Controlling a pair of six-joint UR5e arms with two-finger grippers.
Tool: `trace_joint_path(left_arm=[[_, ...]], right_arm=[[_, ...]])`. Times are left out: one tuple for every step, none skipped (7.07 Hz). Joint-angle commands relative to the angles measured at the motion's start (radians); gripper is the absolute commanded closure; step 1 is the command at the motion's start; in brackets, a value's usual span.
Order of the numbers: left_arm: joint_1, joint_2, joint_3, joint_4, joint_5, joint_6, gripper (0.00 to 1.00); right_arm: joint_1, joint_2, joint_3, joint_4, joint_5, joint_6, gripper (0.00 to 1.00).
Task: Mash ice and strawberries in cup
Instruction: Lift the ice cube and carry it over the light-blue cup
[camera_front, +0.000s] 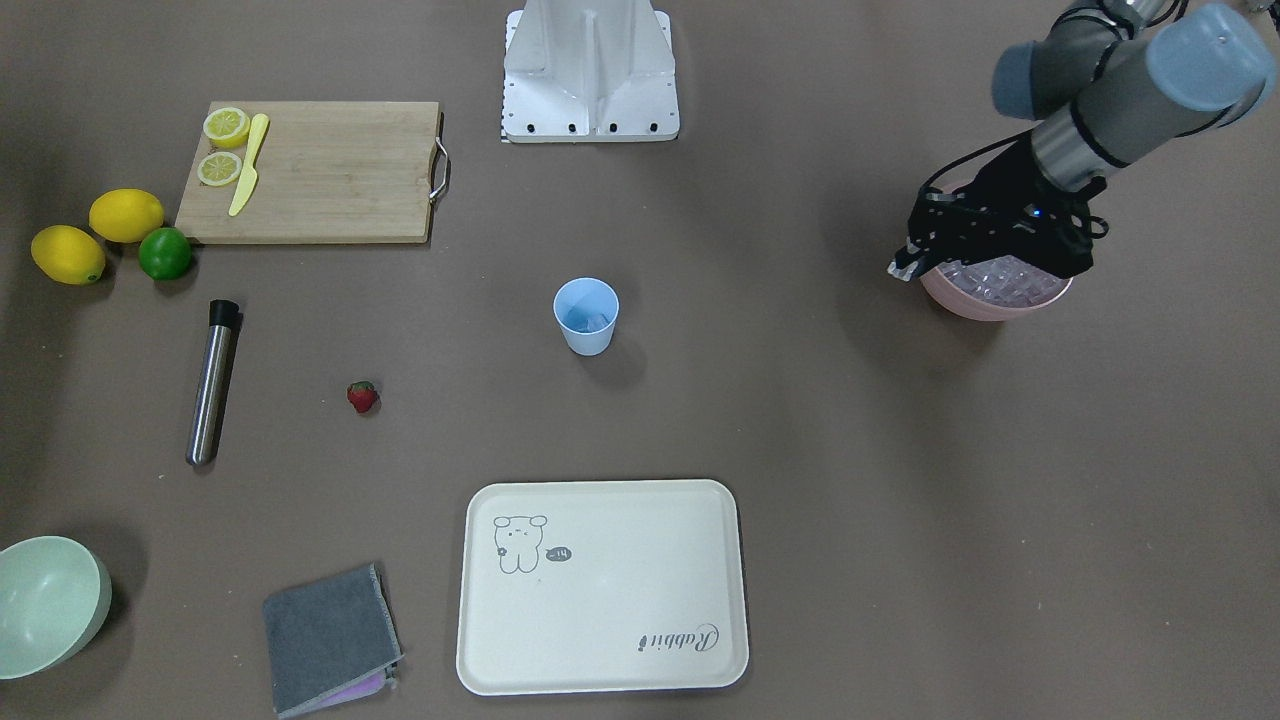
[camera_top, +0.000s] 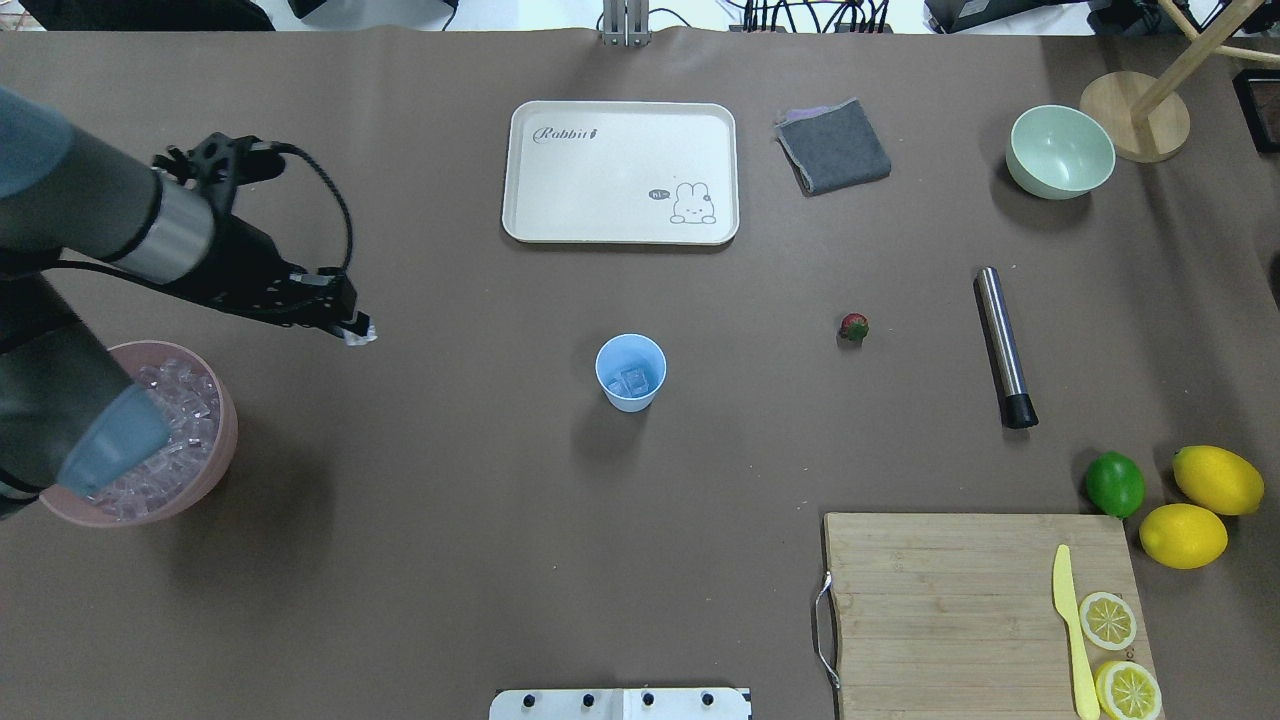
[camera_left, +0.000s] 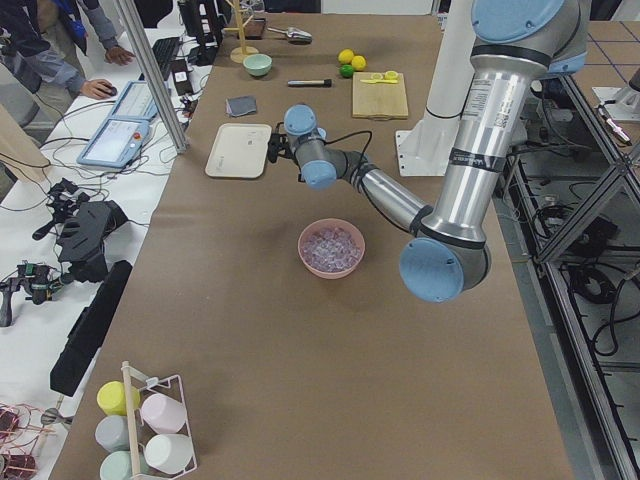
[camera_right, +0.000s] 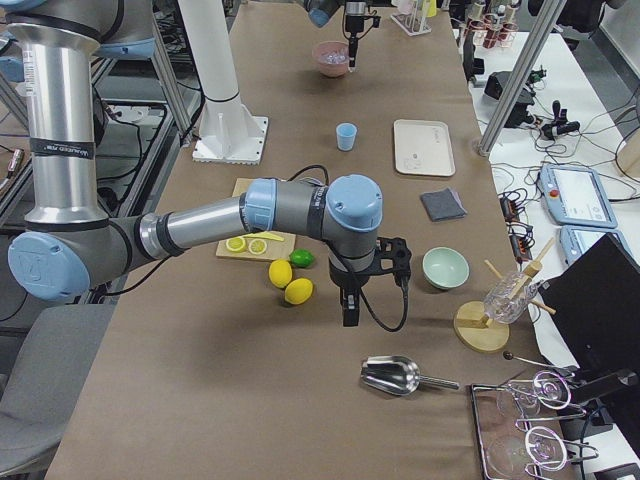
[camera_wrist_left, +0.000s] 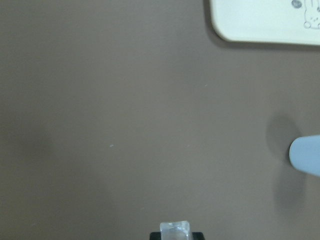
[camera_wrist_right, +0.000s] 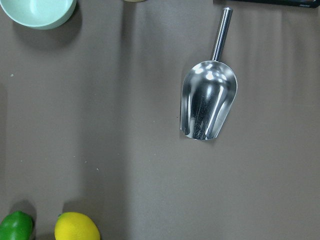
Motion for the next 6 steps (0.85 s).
trace_joint_path(left_arm=[[0.14, -0.19, 0.008, 0.176, 0.155, -0.129, 0.73], [0.182, -0.259, 0.024, 0.232, 0.203, -0.167, 0.73], [0.223, -0.31, 0.06, 0.234, 0.255, -0.224, 0.73], [0.255, -0.368, 0.117, 0.234, 0.304, -0.264, 0.73], [0.26, -0.388, 0.151, 0.234, 0.321, -0.273, 0.73], [0.262, -0.394, 0.162, 0.228, 0.323, -0.275, 0.73]], right_arm=[[0.0, 0.002, 0.002, -0.002, 0.005, 0.0, 0.0], [0.002, -0.004, 0.013, -0.002, 0.007, 0.0, 0.0], [0.005, -0.007, 0.019, -0.002, 0.008, 0.0, 0.0], [0.005, -0.005, 0.019, -0.002, 0.008, 0.0, 0.0], [0.005, -0.005, 0.019, -0.002, 0.007, 0.0, 0.0], [0.006, -0.012, 0.03, -0.003, 0.008, 0.0, 0.0]])
